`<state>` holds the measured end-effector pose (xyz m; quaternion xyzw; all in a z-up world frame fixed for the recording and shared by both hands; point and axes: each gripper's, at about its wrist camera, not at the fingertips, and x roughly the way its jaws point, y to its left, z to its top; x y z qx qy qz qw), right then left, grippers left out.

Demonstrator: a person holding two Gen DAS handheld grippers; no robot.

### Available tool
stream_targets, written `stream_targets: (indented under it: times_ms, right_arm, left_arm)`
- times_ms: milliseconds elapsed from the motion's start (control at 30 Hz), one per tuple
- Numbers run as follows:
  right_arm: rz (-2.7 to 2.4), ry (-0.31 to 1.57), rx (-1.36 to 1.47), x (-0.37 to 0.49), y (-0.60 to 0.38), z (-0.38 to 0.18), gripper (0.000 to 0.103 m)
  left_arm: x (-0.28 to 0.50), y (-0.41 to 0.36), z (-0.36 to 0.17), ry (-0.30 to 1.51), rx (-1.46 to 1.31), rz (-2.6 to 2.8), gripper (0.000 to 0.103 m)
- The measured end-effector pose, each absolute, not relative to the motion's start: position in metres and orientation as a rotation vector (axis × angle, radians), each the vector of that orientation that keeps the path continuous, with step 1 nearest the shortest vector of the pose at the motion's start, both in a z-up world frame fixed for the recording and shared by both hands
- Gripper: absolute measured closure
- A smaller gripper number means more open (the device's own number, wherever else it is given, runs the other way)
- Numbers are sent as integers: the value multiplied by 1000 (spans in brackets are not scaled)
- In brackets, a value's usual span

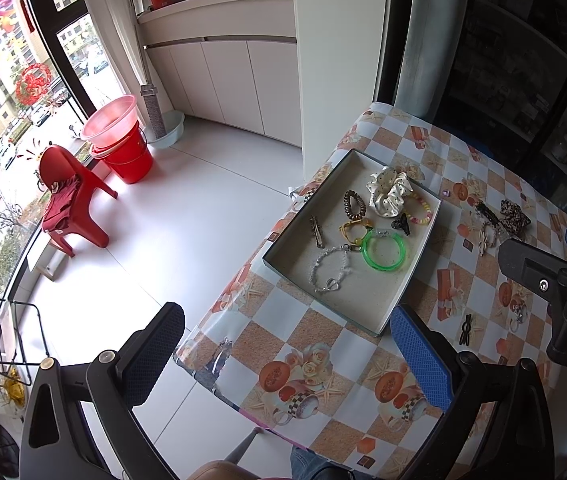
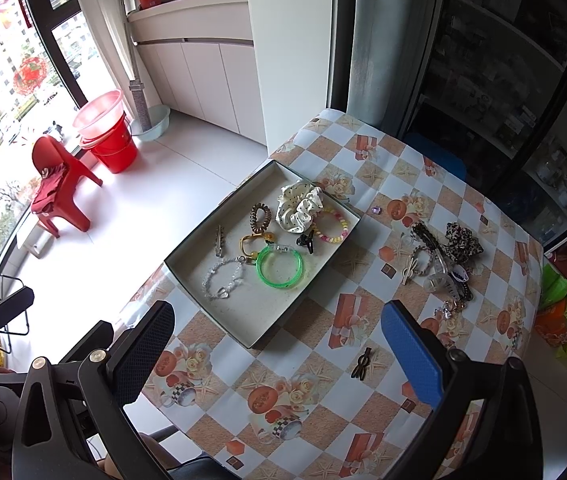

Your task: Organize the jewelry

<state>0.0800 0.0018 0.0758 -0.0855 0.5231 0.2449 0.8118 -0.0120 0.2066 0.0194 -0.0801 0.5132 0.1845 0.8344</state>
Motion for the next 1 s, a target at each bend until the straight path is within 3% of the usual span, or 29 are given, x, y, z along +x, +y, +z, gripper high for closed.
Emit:
stream_targets:
  times_ms: [1000]
  right_arm:
    - [522, 1121, -180, 80, 4, 76, 0]
  left_arm:
    - [-12, 209, 18, 1090, -170, 390, 0]
